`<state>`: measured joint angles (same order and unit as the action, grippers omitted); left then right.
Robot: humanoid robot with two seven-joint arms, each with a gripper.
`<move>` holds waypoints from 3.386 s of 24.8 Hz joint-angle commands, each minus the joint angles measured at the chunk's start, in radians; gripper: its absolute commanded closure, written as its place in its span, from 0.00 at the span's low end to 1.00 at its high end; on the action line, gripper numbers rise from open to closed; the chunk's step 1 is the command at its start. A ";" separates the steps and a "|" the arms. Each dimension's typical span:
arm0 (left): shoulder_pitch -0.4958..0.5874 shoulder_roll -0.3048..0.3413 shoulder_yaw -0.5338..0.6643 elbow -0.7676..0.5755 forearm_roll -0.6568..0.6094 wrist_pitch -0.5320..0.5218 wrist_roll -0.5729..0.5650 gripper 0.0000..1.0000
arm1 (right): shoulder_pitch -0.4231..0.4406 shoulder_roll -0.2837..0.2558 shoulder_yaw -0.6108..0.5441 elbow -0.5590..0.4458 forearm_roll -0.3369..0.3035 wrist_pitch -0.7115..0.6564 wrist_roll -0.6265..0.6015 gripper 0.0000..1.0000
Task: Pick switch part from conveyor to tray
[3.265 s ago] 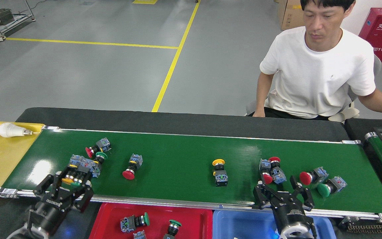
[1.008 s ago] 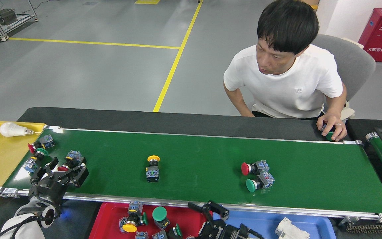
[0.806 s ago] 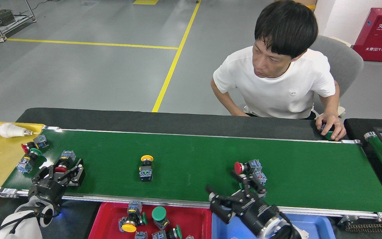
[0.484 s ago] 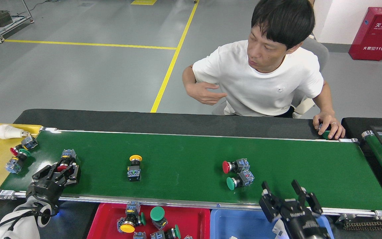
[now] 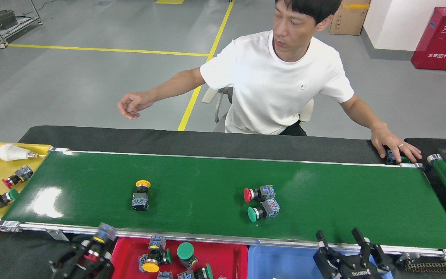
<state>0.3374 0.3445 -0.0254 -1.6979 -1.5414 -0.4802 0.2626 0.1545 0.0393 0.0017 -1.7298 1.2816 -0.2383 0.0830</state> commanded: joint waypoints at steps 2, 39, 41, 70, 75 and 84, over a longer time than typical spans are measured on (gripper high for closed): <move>0.003 -0.006 -0.051 -0.017 -0.112 0.000 0.066 0.63 | -0.087 0.017 0.093 0.056 0.005 0.007 0.067 0.02; -0.610 -0.111 0.243 0.641 0.057 0.106 -0.249 0.00 | -0.282 -0.045 0.492 0.190 -0.077 -0.375 0.155 0.02; -0.655 -0.093 0.243 0.710 0.044 0.107 -0.227 0.00 | -0.283 -0.038 0.492 0.188 -0.077 -0.377 0.156 0.02; -0.060 -0.029 0.153 0.061 0.123 -0.048 -0.034 0.90 | 0.063 -0.049 -0.356 -0.002 -0.084 0.011 0.012 0.03; 0.058 -0.021 0.059 -0.031 -0.017 -0.052 0.046 0.79 | 0.154 -0.042 -0.356 -0.037 -0.084 0.013 -0.022 0.03; 0.071 -0.056 0.104 -0.034 -0.019 -0.052 0.050 0.00 | 0.172 -0.047 -0.371 -0.039 -0.084 0.004 -0.032 0.03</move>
<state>0.4099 0.2888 0.0604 -1.7188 -1.5688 -0.5313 0.3037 0.3263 -0.0031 -0.3637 -1.7533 1.2005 -0.2251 0.0623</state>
